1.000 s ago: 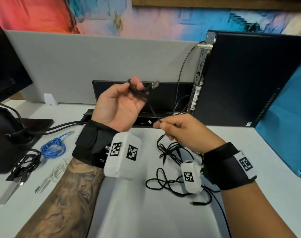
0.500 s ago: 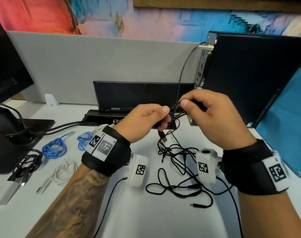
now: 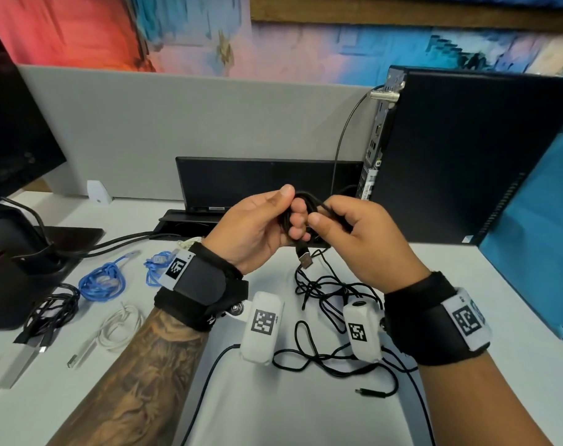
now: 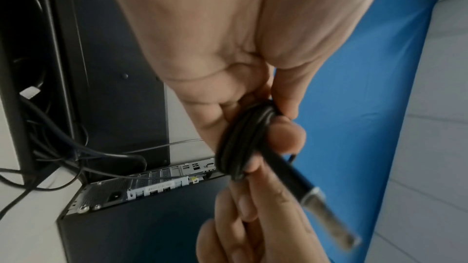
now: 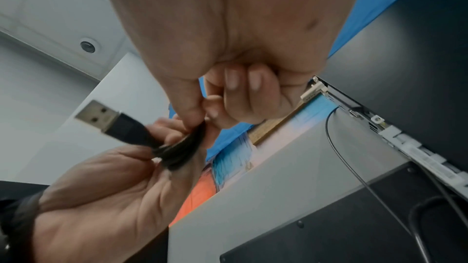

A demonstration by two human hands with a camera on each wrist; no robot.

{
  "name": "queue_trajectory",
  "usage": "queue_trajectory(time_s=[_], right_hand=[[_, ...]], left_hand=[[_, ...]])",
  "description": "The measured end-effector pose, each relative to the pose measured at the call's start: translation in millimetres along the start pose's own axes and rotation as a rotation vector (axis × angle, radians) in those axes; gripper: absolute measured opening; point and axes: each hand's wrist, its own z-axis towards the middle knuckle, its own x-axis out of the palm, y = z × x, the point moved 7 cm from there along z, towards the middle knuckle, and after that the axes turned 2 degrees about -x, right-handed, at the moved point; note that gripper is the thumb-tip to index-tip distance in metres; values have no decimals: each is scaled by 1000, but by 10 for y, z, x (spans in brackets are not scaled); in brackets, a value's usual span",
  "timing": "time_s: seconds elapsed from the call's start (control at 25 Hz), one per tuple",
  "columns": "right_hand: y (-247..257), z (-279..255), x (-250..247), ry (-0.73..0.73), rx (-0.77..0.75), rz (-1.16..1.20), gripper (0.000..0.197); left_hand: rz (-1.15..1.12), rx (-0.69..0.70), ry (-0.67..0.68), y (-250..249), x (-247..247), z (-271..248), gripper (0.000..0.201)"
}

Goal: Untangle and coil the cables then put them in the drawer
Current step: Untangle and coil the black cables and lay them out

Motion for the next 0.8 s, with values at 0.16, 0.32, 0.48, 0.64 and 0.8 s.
queue_trajectory(time_s=[0.16, 0.32, 0.48, 0.64, 0.8], right_hand=[[11, 5, 40, -19, -15, -10, 25], [-8, 16, -63, -112, 37, 153, 14], [-137, 32, -120, -112, 45, -15, 22], [-288, 7, -67, -103, 144, 136, 19], [-329, 14, -55, -196, 250, 570, 17]], left_hand=[[147, 55, -99, -40, -4, 23, 34], [211, 85, -190, -75, -28, 15, 37], [198, 23, -155, -24, 3, 12, 38], [133, -23, -146, 59, -51, 21, 38], [58, -62, -123, 92, -97, 26, 36]])
